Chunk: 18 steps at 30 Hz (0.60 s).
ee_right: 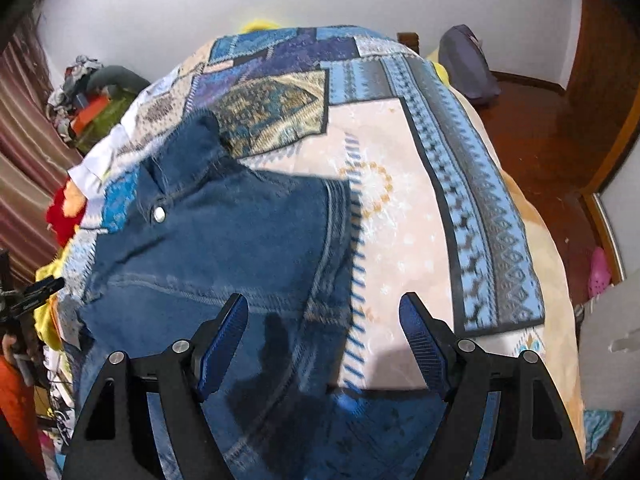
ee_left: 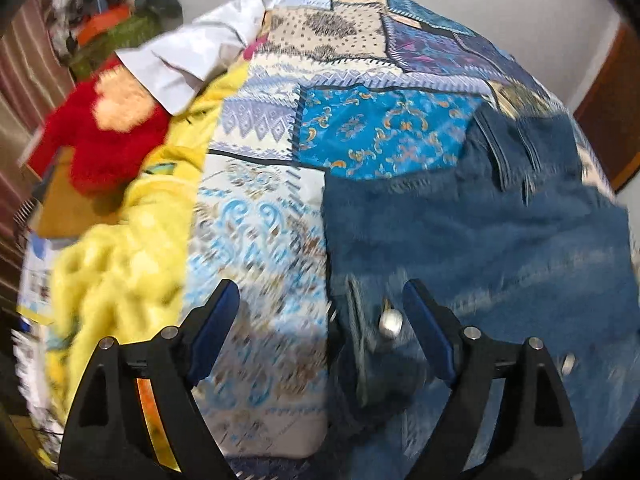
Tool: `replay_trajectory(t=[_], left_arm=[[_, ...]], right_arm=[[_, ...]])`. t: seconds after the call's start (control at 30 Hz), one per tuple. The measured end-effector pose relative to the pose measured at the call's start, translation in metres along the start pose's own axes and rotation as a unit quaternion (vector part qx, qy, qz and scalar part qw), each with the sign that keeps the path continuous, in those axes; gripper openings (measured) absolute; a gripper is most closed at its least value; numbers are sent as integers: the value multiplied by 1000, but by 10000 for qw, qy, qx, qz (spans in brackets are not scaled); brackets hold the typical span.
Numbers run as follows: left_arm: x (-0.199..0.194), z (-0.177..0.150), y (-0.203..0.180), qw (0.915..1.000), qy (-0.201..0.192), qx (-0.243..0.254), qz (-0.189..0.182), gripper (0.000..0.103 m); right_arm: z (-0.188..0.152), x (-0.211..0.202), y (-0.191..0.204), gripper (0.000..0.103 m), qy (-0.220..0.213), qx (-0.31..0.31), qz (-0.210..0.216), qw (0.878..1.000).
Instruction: Fold large clothes
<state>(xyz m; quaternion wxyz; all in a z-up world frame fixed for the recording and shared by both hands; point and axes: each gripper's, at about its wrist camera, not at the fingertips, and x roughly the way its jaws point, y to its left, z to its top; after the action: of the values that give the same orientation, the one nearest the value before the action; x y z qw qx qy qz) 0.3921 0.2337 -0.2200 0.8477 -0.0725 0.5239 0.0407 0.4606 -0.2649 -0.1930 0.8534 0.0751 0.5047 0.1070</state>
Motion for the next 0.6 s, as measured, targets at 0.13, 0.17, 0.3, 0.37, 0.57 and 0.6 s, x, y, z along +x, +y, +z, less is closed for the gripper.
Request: replay_trajectory(t=[0.13,0.17,0.3,0.37,0.57,0.6], left_arm=[[40,25,2,9989,229,-341,-227,81],[51,30,0,9986,289,-357,-269,79],[84,42,-13,9980,517,-218,-300,61],[95,45,-18,9978,578,-160,-273,51],[102,49,-38,9993,362,-29,-16,13],[99,49,-42,9995,297,-6,82,11]], right_arm=[[23,14,-3,76,23,207,205,9996],[28,21,-5,76,71,269,206,9994],[42,56,-13,72,471,543,433,9965],[45,64,-13,68,418,552,464,9965],[54,81,2,21,298,348,386,9982],[57,82,5,16,259,295,348,9986]])
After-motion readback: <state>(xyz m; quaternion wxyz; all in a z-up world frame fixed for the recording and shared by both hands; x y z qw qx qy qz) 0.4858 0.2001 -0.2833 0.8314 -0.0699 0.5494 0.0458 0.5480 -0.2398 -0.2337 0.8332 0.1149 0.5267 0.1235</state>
